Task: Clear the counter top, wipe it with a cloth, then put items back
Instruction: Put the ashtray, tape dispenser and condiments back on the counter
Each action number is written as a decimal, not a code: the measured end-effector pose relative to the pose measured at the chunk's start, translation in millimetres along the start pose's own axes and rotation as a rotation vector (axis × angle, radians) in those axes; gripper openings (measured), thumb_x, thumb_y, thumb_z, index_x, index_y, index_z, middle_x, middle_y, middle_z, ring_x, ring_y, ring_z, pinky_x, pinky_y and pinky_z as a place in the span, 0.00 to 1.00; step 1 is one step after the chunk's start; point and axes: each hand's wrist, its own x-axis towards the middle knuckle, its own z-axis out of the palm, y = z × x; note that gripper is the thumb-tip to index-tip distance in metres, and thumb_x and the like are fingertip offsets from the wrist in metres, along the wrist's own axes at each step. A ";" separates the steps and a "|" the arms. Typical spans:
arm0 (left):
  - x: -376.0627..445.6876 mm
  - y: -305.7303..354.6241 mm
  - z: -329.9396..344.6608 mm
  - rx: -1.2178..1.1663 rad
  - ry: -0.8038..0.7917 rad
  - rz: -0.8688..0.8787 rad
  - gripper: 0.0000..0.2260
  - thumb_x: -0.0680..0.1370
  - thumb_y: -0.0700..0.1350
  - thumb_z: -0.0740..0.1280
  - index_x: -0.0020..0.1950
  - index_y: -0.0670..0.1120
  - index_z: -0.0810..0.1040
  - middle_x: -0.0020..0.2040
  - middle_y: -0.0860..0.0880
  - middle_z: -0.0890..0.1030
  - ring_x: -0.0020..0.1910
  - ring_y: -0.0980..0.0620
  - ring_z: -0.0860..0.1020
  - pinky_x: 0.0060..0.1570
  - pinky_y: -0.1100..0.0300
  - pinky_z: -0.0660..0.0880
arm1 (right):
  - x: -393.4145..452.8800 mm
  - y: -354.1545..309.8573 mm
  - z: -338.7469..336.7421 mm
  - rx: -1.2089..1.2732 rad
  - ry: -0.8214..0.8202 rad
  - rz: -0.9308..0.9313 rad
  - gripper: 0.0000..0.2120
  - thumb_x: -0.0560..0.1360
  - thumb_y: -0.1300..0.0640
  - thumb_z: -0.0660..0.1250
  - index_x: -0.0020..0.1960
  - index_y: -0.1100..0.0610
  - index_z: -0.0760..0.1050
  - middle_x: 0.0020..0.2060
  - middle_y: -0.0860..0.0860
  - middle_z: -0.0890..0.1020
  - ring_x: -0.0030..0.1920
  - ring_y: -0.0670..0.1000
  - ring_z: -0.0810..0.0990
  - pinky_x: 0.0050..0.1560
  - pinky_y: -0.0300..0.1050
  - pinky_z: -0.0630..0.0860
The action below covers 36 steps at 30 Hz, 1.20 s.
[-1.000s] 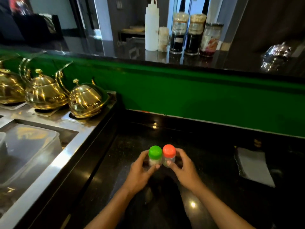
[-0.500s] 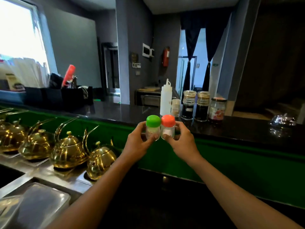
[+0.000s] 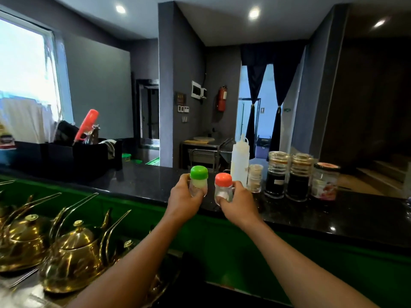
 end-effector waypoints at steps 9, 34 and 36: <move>81.0 -46.4 12.2 0.094 -0.111 -0.100 0.20 0.76 0.46 0.71 0.66 0.47 0.69 0.56 0.49 0.78 0.49 0.53 0.75 0.51 0.56 0.72 | 60.0 16.7 30.7 -0.008 0.011 0.102 0.20 0.68 0.50 0.77 0.55 0.54 0.74 0.50 0.51 0.81 0.48 0.51 0.79 0.47 0.44 0.73; 117.2 -58.5 32.7 0.071 -0.253 -0.058 0.22 0.74 0.48 0.74 0.64 0.46 0.72 0.57 0.50 0.78 0.50 0.56 0.75 0.48 0.63 0.70 | 83.5 22.5 43.8 -0.143 0.306 0.153 0.11 0.73 0.56 0.73 0.51 0.59 0.76 0.50 0.56 0.80 0.51 0.56 0.80 0.46 0.47 0.79; 121.3 -59.6 35.5 0.074 -0.255 -0.058 0.22 0.73 0.48 0.74 0.64 0.47 0.72 0.57 0.50 0.78 0.50 0.57 0.75 0.48 0.64 0.70 | 84.9 23.8 45.7 -0.141 0.315 0.145 0.10 0.73 0.56 0.73 0.50 0.58 0.76 0.50 0.55 0.81 0.52 0.56 0.80 0.49 0.48 0.80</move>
